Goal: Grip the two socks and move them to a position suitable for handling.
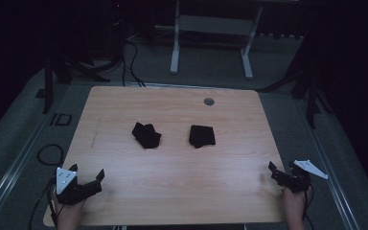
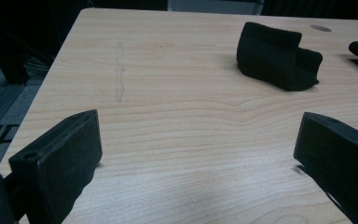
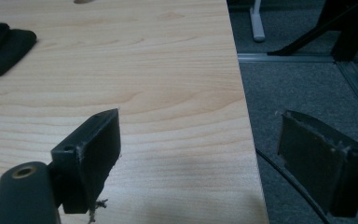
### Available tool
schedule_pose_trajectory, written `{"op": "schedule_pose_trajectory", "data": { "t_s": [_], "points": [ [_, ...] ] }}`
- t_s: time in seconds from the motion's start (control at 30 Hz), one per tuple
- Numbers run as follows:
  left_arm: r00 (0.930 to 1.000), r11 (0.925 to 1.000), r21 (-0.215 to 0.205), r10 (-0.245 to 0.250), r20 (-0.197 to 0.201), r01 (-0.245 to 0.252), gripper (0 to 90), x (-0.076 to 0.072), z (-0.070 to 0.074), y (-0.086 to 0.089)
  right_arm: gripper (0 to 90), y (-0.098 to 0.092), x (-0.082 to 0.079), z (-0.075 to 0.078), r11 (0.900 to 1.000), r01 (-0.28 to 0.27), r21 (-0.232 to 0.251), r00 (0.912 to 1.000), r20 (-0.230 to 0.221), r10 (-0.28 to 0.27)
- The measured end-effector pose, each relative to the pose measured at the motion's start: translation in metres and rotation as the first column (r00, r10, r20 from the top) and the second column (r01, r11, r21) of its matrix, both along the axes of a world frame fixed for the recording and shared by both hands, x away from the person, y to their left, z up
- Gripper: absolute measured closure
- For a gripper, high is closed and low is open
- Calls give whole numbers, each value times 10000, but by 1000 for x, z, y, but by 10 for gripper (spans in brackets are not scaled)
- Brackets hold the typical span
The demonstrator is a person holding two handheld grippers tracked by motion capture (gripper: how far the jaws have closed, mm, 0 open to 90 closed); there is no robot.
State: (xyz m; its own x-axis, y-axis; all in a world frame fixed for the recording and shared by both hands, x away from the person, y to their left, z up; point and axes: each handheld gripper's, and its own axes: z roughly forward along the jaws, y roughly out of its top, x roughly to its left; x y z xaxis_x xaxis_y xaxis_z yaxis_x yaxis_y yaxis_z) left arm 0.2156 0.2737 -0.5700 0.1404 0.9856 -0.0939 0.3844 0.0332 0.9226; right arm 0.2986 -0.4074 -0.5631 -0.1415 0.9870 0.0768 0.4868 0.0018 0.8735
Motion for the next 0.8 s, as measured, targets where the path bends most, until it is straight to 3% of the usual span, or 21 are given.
{"op": "schedule_pose_trajectory", "data": {
  "t_s": [0.27, 0.53, 0.6, 0.73, 0.77, 0.8],
  "points": [
    [9998, 9997, 170, -183, 101, 181, 12, 0, 0, -2, 135, -1, 1, 0, 10000, -40, 5, 10000, -9, 40],
    [9994, 9993, 236, -302, -171, 306, 12, 1, -1, -5, 143, 6, 0, 4, 9996, -263, -49, 9994, -223, 262],
    [9992, 9992, 188, -357, -173, 360, 12, 1, 0, -6, 156, 13, 0, 6, 9977, -550, -399, 9970, -575, 526],
    [9991, 9988, 314, -374, -220, 381, 12, 1, -1, -9, 156, 17, 3, 6, 9957, -883, -279, 9927, -855, 856],
    [9991, 9988, 311, -369, -202, 375, 12, 1, 0, -12, 156, 21, 7, 7, 9921, -1245, -133, 9857, -1165, 1221],
    [9991, 9988, 311, -369, -202, 375, 12, 1, 0, -12, 156, 21, 7, 7, 9921, -1245, -133, 9857, -1165, 1221]
  ]
}}
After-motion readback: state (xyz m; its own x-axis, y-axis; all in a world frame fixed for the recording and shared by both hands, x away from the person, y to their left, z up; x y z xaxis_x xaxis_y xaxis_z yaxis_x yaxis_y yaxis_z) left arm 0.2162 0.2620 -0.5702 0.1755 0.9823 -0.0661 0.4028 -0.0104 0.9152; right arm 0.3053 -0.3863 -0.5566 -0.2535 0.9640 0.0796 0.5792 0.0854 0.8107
